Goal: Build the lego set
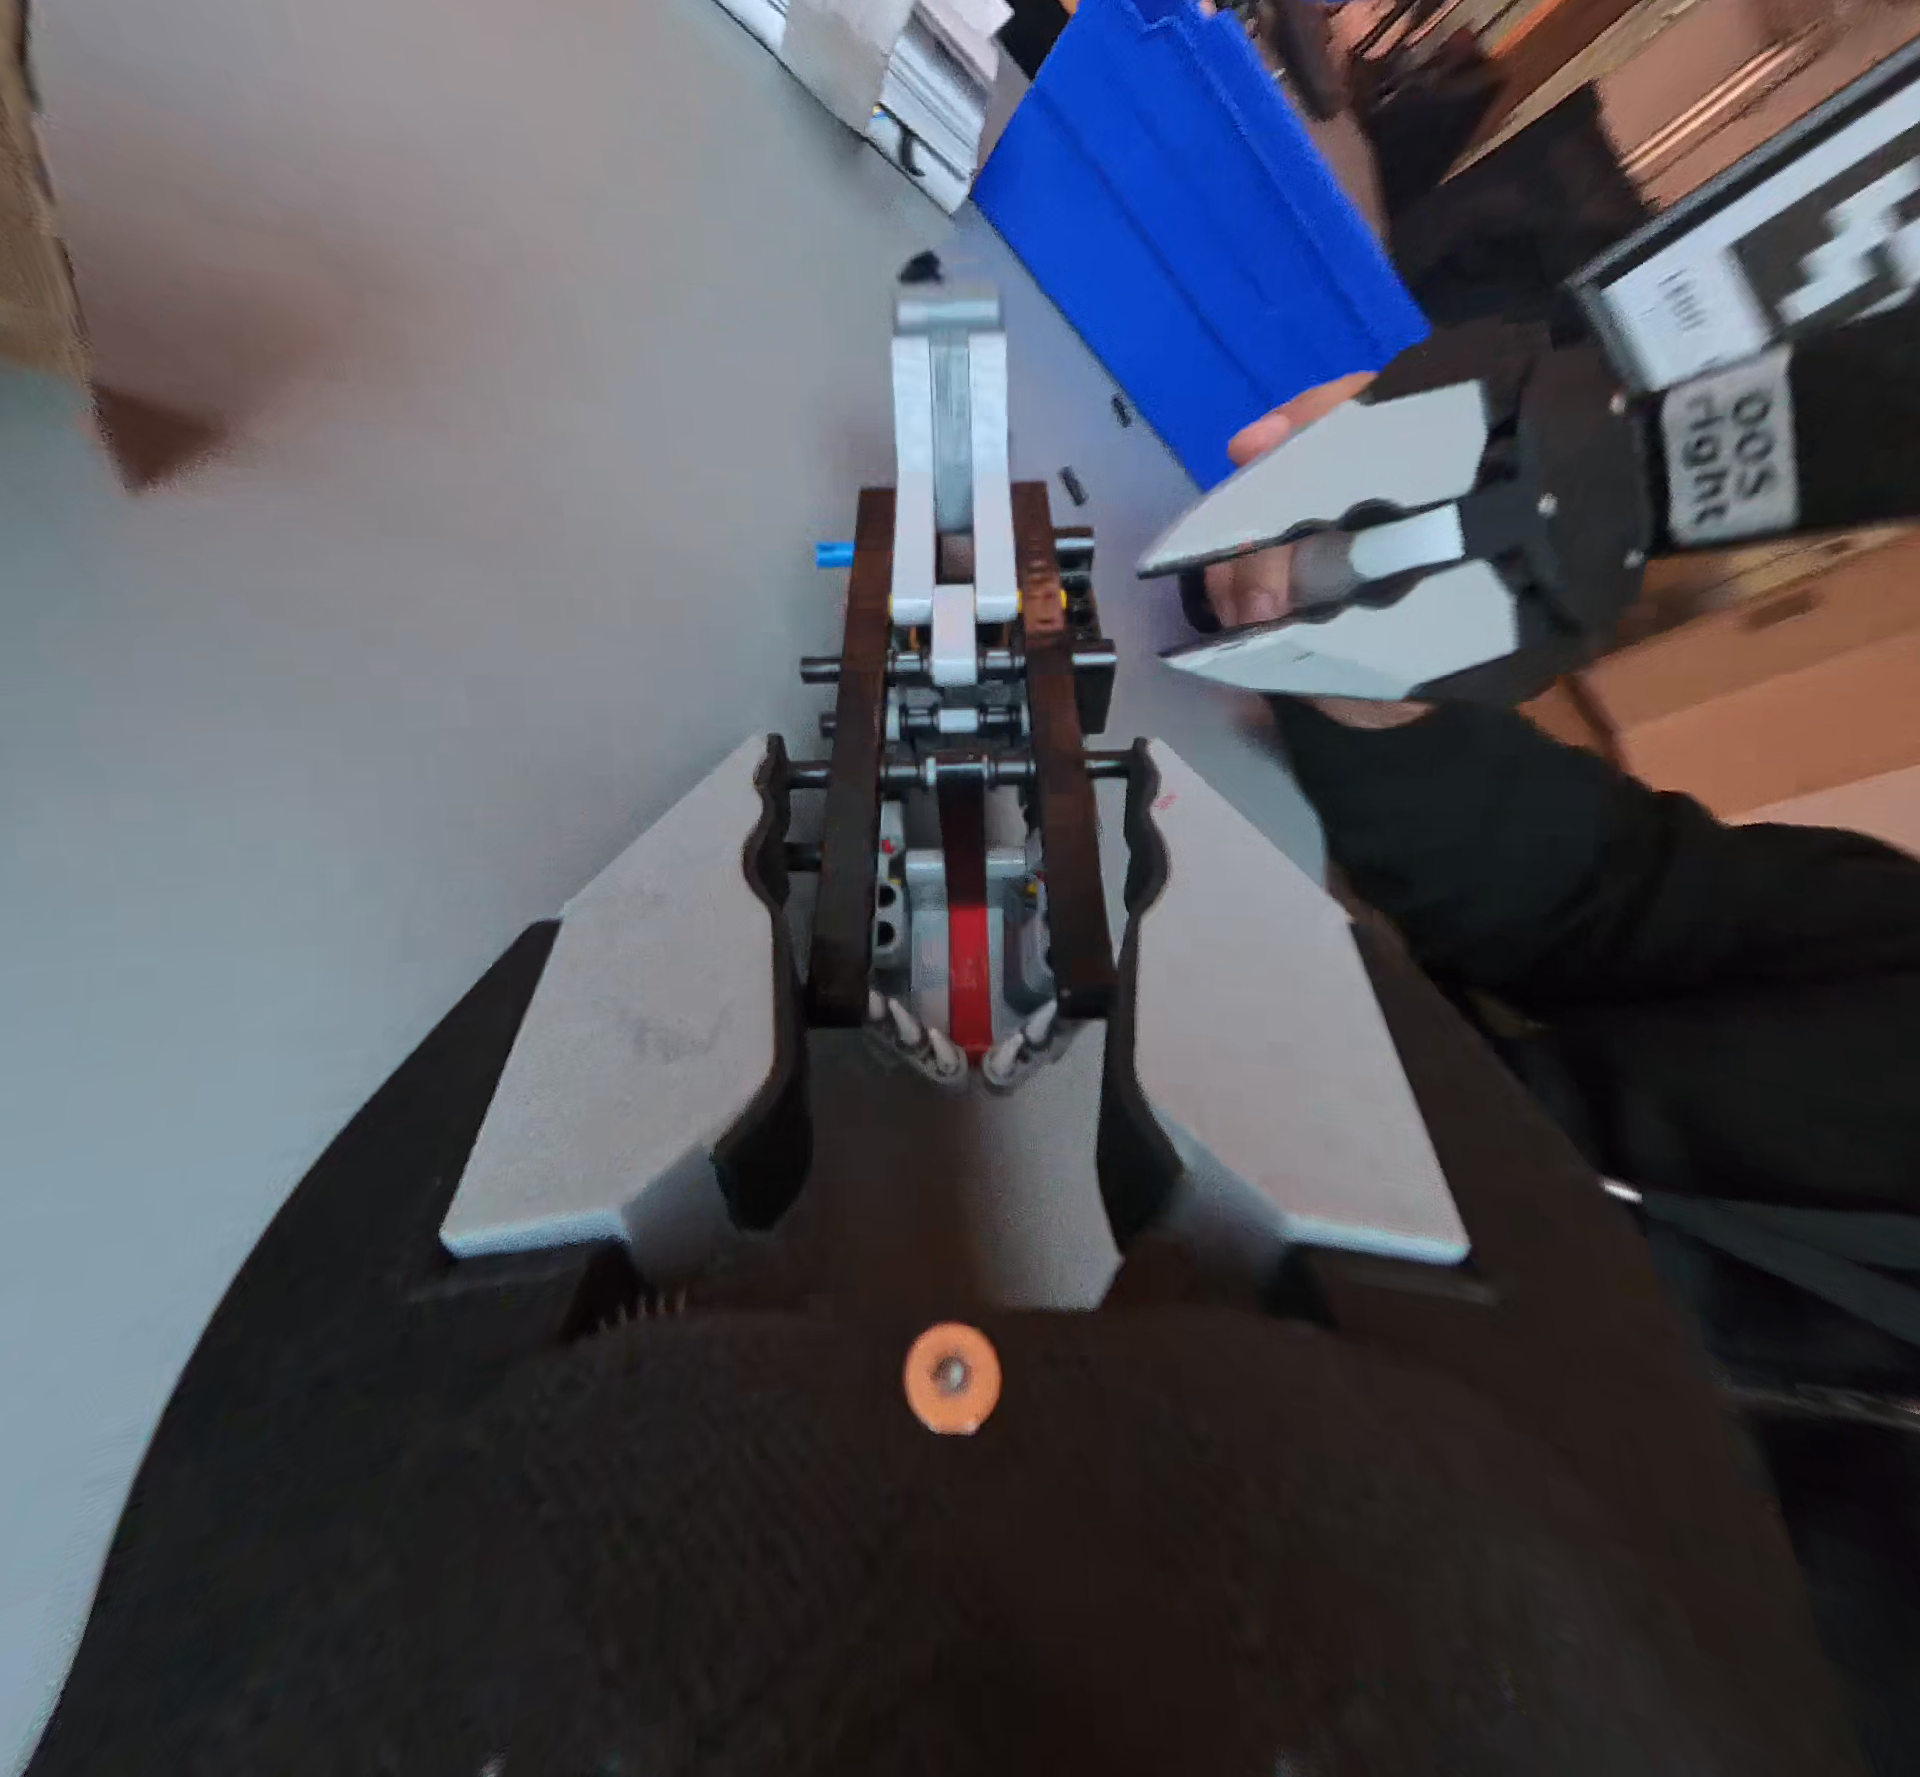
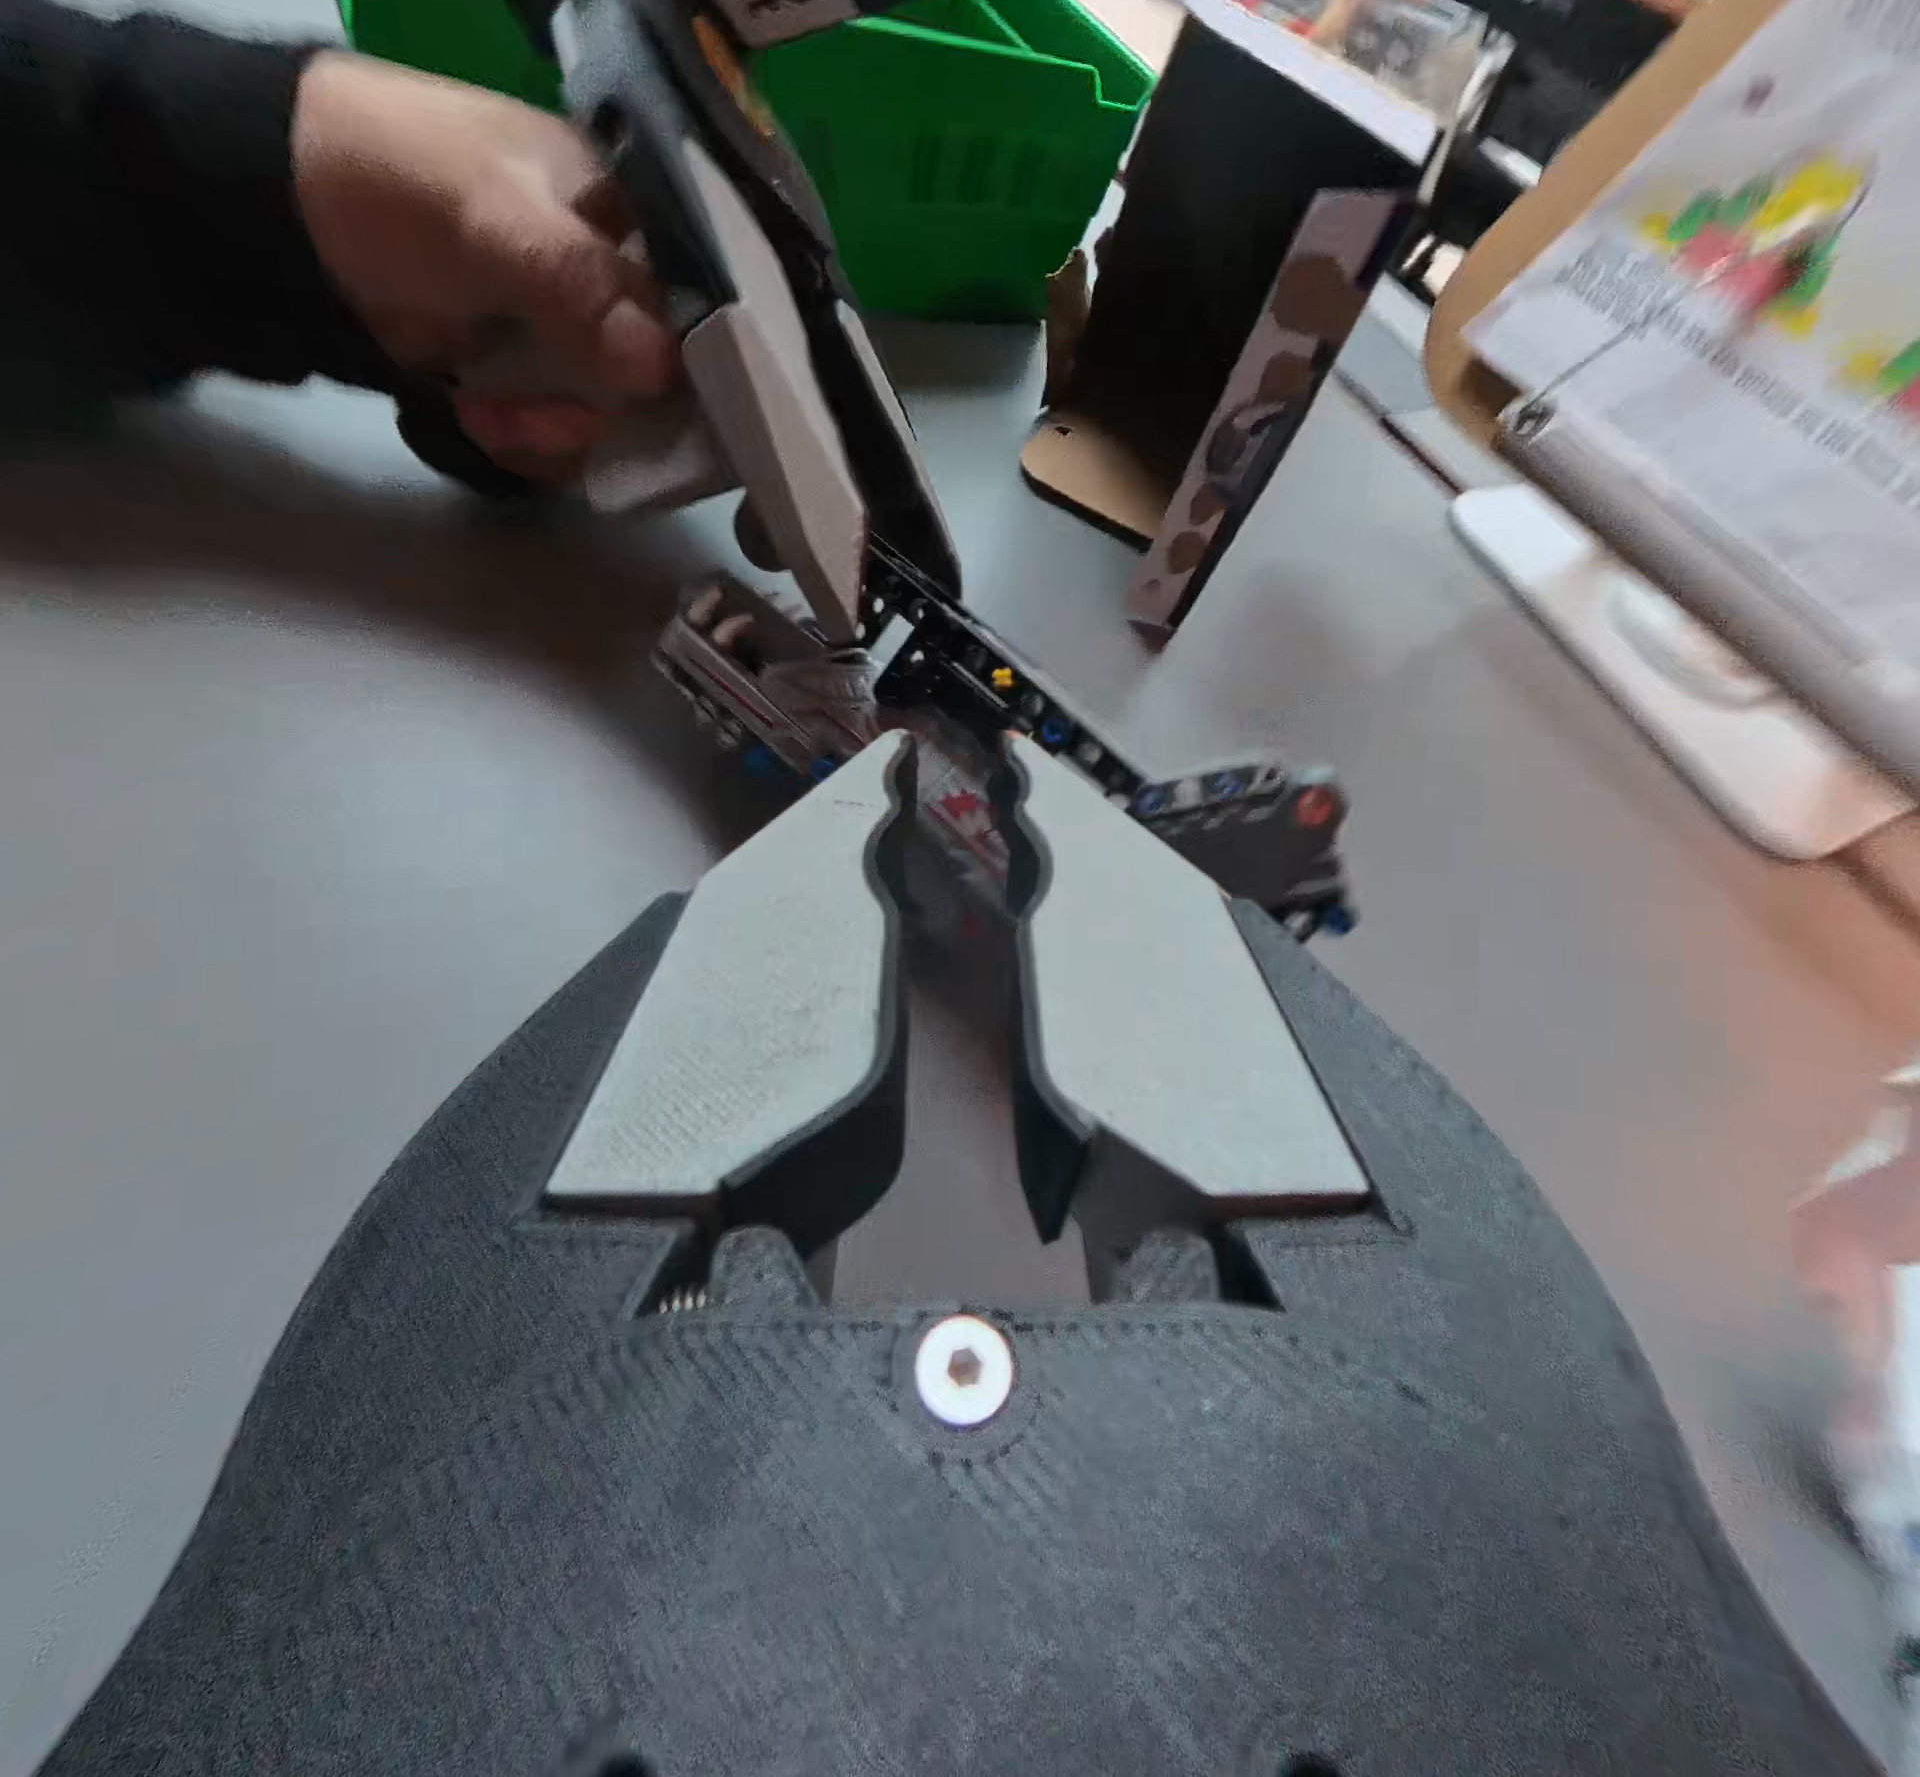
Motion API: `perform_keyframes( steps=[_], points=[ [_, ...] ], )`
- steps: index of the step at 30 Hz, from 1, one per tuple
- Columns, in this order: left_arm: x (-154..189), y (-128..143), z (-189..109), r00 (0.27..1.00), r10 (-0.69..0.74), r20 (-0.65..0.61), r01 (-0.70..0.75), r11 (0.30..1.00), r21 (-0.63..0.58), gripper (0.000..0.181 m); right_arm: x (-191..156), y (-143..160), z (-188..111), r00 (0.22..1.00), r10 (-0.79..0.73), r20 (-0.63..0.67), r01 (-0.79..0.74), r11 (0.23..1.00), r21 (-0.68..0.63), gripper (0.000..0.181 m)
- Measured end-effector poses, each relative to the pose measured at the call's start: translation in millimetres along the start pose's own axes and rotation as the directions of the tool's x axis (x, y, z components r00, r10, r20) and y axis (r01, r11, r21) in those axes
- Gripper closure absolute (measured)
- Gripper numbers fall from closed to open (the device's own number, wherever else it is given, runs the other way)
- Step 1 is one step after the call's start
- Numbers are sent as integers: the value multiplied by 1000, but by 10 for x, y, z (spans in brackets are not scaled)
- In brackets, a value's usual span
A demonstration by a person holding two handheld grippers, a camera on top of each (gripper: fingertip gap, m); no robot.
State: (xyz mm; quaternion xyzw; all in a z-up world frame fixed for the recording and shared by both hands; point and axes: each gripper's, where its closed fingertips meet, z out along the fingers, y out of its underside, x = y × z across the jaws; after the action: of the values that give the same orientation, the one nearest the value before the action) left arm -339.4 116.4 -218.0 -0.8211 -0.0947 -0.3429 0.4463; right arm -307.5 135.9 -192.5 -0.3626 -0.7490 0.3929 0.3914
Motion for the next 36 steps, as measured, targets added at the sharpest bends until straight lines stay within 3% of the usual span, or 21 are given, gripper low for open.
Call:
perform_keyframes(
  steps=[3,9,12,16,19,22,24,27,30,36],
  points=[
    [60,75,-3,987,-105,-122,99,994,-50,118,46,-1,-6,963,-252,-94,244,966,-85,166],
    [87,146,10,974,-124,-189,90,979,-182,118,-89,41,72,901,-431,43,431,880,-203,172],
    [123,257,38,977,-64,-204,6,962,-274,118,-127,34,126,892,-431,138,451,866,-214,174],
    [46,-39,-31,993,73,-88,-84,988,-130,126,-93,111,198,881,-414,230,464,850,-250,177],
    [211,-117,-147,978,207,-31,-210,972,-106,128,-108,117,222,883,-368,292,441,864,-244,177],
    [104,11,-103,915,383,123,-341,900,-271,122,-108,120,228,871,-356,339,444,866,-230,177],
    [117,114,3,888,447,108,-389,855,-344,121,-105,133,227,863,-322,390,432,871,-234,177],
    [150,200,128,905,423,47,-376,846,-377,111,-85,181,184,833,-284,475,452,843,-290,176],
    [200,268,194,921,390,-18,-367,848,-383,119,-94,197,185,797,-252,549,477,820,-316,177],
    [153,285,242,908,418,0,-387,840,-380,124,-96,176,246,798,-282,532,495,811,-312,178]
  ],
)
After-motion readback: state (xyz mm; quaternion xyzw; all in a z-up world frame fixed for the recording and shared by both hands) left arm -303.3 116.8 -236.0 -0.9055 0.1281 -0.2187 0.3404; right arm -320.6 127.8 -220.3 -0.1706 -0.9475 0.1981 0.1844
